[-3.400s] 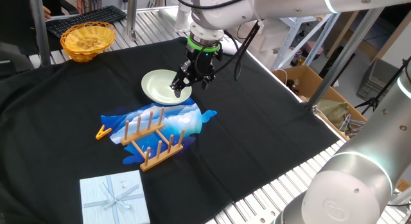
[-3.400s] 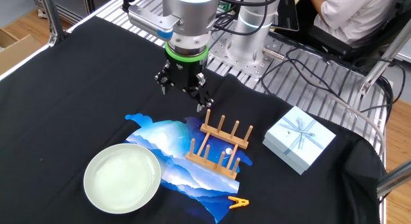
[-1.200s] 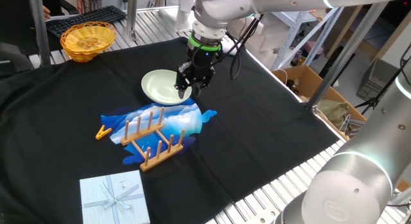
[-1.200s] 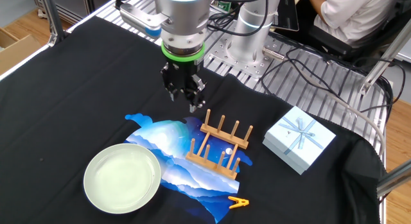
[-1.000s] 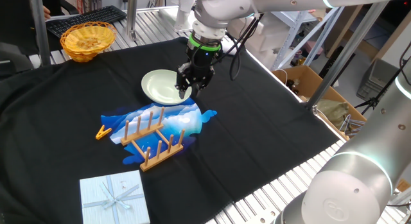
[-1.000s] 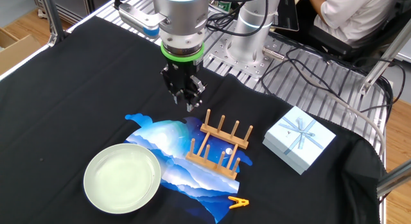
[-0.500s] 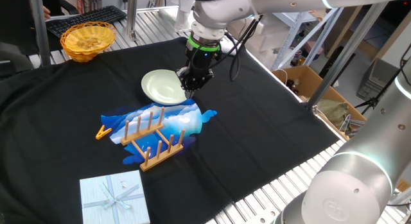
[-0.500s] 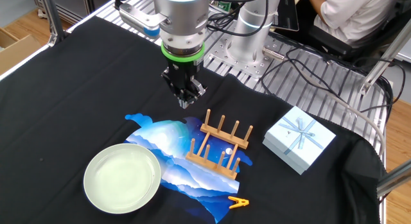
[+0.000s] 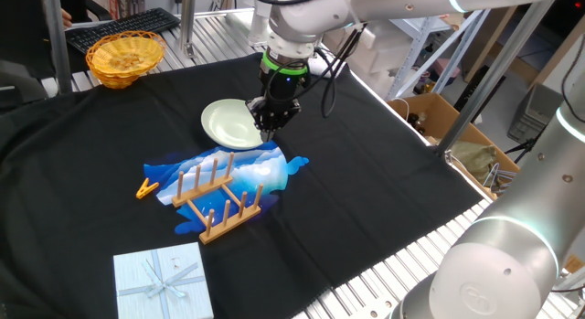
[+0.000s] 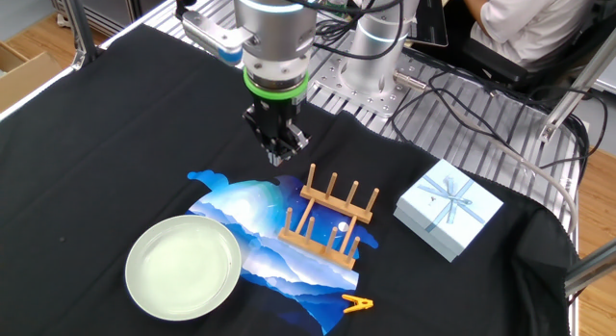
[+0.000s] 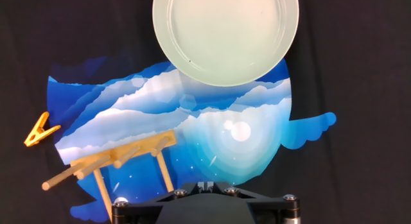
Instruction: Put the dish on the dish rack
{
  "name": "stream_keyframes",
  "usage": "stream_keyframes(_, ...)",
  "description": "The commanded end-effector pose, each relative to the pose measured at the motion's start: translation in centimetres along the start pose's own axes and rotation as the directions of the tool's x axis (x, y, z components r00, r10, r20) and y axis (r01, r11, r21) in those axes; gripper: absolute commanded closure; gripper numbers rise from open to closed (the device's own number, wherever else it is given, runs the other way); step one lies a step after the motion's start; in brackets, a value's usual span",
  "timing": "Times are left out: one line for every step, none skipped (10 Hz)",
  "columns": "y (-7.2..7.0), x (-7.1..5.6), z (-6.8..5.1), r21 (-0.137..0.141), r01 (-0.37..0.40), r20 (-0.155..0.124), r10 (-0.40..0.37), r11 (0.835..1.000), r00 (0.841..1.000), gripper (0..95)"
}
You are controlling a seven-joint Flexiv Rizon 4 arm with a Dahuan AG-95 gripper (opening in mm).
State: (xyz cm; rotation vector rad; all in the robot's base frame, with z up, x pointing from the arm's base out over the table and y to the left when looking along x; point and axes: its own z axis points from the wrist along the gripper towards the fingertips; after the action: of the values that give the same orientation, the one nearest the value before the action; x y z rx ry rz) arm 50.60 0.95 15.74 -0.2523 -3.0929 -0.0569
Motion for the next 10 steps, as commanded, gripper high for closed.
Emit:
stream_keyframes(0.1,-0.2,0.1,-0.002,0.012,0.011,-0.012,1.000,1.000,95.0)
stream_keyframes(0.2,-0.6,0.3,-0.002,0.017,0.012,-0.017,1.000,1.000,95.0)
stream_keyframes(0.4,-1.1,0.5,0.001,0.028,0.012,-0.028,1.000,1.000,95.0)
stream_keyframes(0.6,-1.7,0.8,0.007,0.036,0.013,-0.036,0.999,0.999,95.0)
stream_keyframes(0.7,-2.0,1.0,0.008,0.038,0.013,-0.038,0.999,0.999,95.0)
stream_keyframes(0.9,-2.7,1.4,0.007,0.040,0.014,-0.040,0.999,0.999,95.0)
stream_keyframes(1.1,-3.3,1.6,0.008,0.037,0.011,-0.037,0.999,0.999,95.0)
stream_keyframes(1.4,-4.0,2.0,0.011,0.037,0.008,-0.038,0.999,0.999,95.0)
stream_keyframes(1.7,-4.5,2.3,0.013,0.036,0.008,-0.036,0.999,0.999,95.0)
stream_keyframes(2.0,-5.3,2.6,0.008,0.033,0.008,-0.033,0.999,0.999,95.0)
